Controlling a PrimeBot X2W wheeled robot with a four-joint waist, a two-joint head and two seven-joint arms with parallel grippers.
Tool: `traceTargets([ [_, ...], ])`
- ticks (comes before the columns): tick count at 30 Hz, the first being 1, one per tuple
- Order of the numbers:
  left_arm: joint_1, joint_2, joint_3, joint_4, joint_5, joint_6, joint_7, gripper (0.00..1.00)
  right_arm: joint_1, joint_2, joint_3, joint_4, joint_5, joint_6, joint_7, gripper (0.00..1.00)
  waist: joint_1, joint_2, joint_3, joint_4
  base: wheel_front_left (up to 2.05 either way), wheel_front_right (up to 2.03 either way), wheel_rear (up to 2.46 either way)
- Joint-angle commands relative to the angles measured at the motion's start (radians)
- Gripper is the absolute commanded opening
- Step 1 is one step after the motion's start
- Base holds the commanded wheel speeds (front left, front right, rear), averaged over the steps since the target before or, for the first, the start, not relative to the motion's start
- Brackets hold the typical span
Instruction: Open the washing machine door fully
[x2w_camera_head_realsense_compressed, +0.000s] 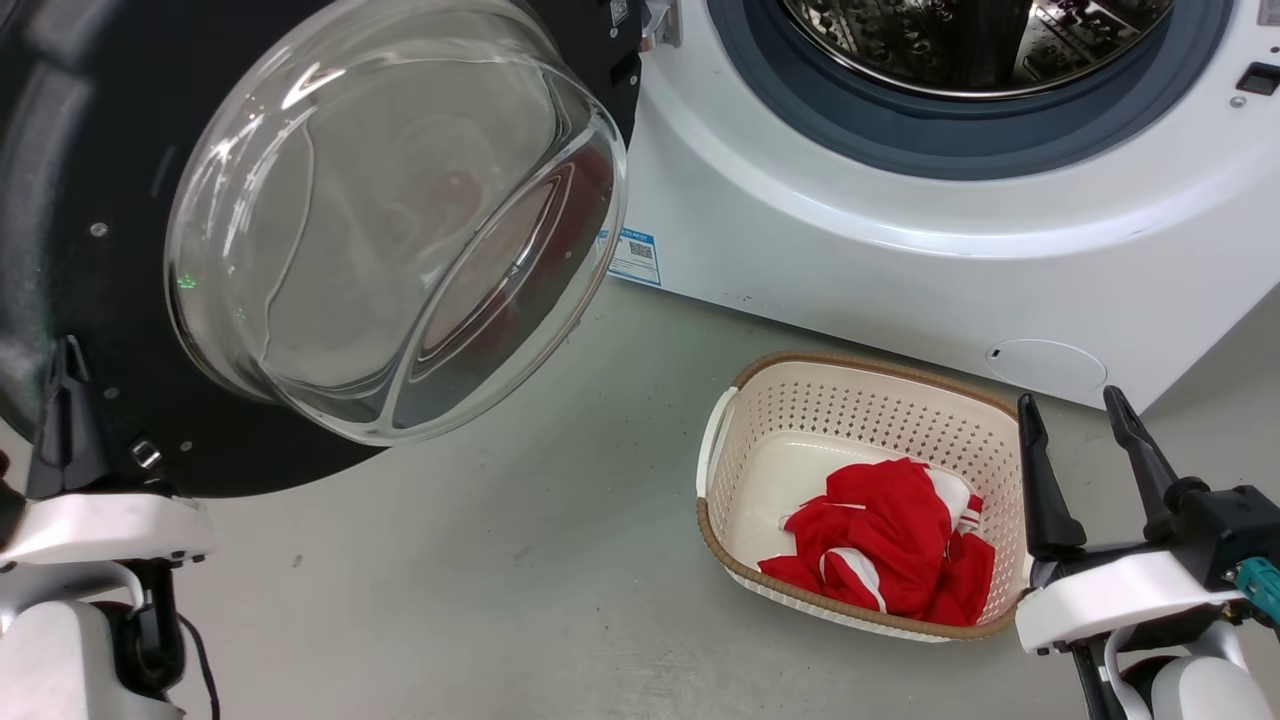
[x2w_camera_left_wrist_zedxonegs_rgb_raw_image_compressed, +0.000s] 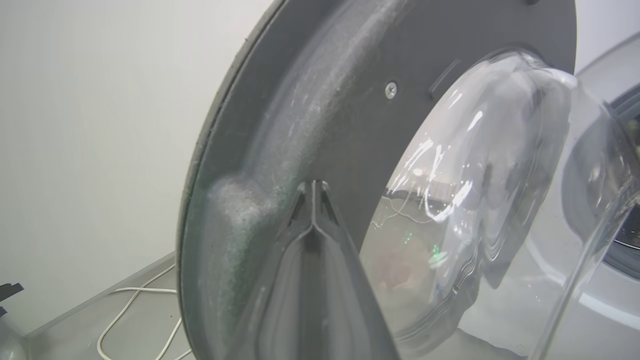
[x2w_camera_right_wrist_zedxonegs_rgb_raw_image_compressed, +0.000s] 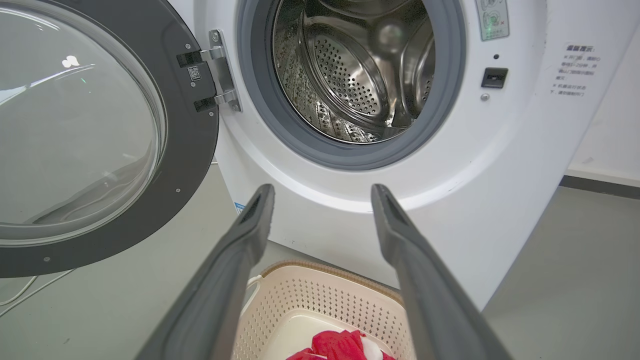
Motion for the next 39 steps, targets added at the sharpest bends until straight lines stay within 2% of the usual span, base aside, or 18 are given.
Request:
traceTargets([
  [1,-0.012,0.007,0.017,0.009,0.006,-0.001,-0.002,0.00,-0.020,0.001,0.000,0.002,0.001,-0.001,-0.005,1.00,-0.0001,0.0000,0.001,-0.003,0.00,0.00,0.00],
  [7,-0.013,-0.005,0.068,0.049,0.039,-0.029,-0.002,0.00,-0.011,0.001,0.004,0.016,0.002,-0.001,-0.015,1.00,-0.0001,0.0000,-0.013,-0.017,0.00,0.00,0.00],
  [15,0.114,-0.087,0.094,-0.058,0.090,-0.047,-0.002,0.00,0.007,0.001,0.006,0.051,0.029,-0.001,-0.037,1.00,-0.0001,0.0000,-0.071,-0.033,0.00,0.00,0.00],
  [21,0.232,-0.142,0.054,-0.154,0.106,-0.057,-0.002,0.00,0.019,0.001,0.012,0.070,0.041,-0.001,-0.047,1.00,-0.0001,0.0000,-0.099,-0.046,0.00,0.00,0.00],
  [24,0.299,-0.164,-0.012,-0.181,0.105,-0.055,-0.002,0.00,0.024,0.001,0.018,0.078,0.044,-0.001,-0.052,1.00,-0.0001,0.0000,-0.115,-0.061,0.00,0.00,0.00],
  [25,0.309,-0.165,-0.028,-0.184,0.098,-0.054,-0.002,0.15,0.027,0.001,0.017,0.079,0.044,-0.001,-0.054,1.00,-0.0001,0.0000,-0.119,-0.063,0.00,0.00,0.00],
  [27,0.325,-0.169,-0.065,-0.189,0.090,-0.047,-0.002,0.78,0.030,0.001,0.018,0.080,0.044,-0.001,-0.055,1.00,-0.0001,0.0000,-0.126,-0.069,0.00,0.00,0.00],
  [28,0.332,-0.170,-0.081,-0.192,0.086,-0.044,-0.002,1.00,0.030,0.001,0.018,0.081,0.048,-0.001,-0.055,1.00,-0.0001,0.0000,-0.129,-0.072,0.00,0.00,0.00],
  [35,0.342,-0.171,-0.153,-0.218,0.098,-0.020,-0.002,1.00,0.034,0.001,0.024,0.086,0.045,-0.001,-0.048,1.00,-0.0001,0.0000,-0.145,-0.098,0.00,0.00,0.00],
  [39,0.334,-0.171,-0.169,-0.226,0.117,-0.023,-0.002,1.00,0.040,0.001,0.026,0.082,0.039,-0.001,-0.048,1.00,-0.0001,0.0000,-0.154,-0.115,0.00,0.00,0.00],
])
